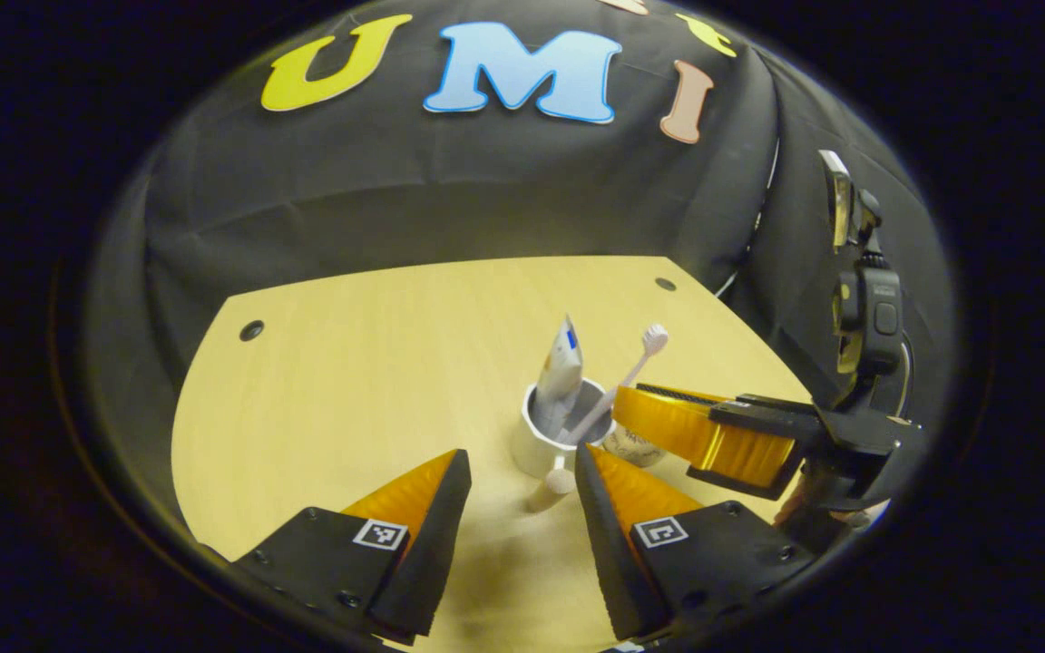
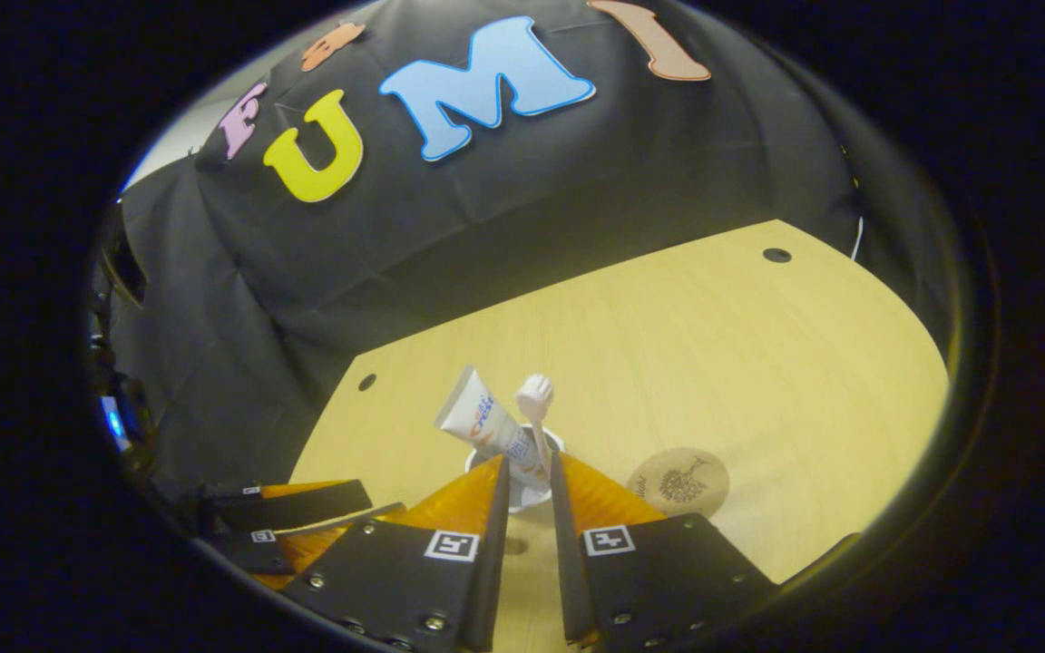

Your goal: Put the toothbrush and toothpaste on the desktop into the cup, then pick up the cup and place it on the coaster on the desktop.

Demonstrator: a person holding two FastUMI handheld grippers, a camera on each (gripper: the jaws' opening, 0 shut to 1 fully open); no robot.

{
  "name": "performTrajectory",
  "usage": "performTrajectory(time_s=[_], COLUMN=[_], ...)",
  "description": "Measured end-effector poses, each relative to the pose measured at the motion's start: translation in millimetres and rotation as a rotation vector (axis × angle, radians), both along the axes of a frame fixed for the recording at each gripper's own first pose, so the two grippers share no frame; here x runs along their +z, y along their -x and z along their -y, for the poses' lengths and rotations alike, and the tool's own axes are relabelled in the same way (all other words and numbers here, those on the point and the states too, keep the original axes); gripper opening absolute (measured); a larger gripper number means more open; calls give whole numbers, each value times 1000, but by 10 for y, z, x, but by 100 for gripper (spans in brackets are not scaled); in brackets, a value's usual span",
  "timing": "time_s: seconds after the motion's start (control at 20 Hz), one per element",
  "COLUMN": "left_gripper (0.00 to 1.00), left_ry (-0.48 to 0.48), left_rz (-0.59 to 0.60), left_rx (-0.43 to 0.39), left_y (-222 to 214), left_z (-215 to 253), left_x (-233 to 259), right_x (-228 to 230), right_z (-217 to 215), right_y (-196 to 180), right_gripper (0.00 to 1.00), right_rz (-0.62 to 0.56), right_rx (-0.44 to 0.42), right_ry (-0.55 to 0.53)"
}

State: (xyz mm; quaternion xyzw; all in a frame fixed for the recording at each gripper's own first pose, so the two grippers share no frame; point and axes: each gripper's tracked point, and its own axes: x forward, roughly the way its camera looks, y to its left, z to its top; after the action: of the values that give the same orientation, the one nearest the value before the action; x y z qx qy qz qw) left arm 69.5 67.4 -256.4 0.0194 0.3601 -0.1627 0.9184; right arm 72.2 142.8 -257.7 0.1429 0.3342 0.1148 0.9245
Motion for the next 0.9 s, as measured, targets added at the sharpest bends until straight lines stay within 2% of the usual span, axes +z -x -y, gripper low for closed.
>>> performTrajectory(time_s=[0.15,0.45,0.7,0.8,0.9], left_gripper=[75,76,76,75,79], left_ry=[1,-122,-246,-267,-272], left_rz=[-91,-282,-387,-408,-420], left_rx=[-81,-159,-199,-202,-207], left_y=[60,-42,-147,-205,-262], left_z=[108,137,55,87,143], left_x=[-185,-584,-885,-969,-1055], right_x=[62,152,75,42,4], right_z=[184,816,1443,1659,1826], right_y=[55,133,311,424,528], right_gripper=[27,27,27,27,27], right_rz=[3,3,-29,-45,-64], right_rx=[-18,-149,-286,-333,-363], right_ry=[7,-2,5,6,13])
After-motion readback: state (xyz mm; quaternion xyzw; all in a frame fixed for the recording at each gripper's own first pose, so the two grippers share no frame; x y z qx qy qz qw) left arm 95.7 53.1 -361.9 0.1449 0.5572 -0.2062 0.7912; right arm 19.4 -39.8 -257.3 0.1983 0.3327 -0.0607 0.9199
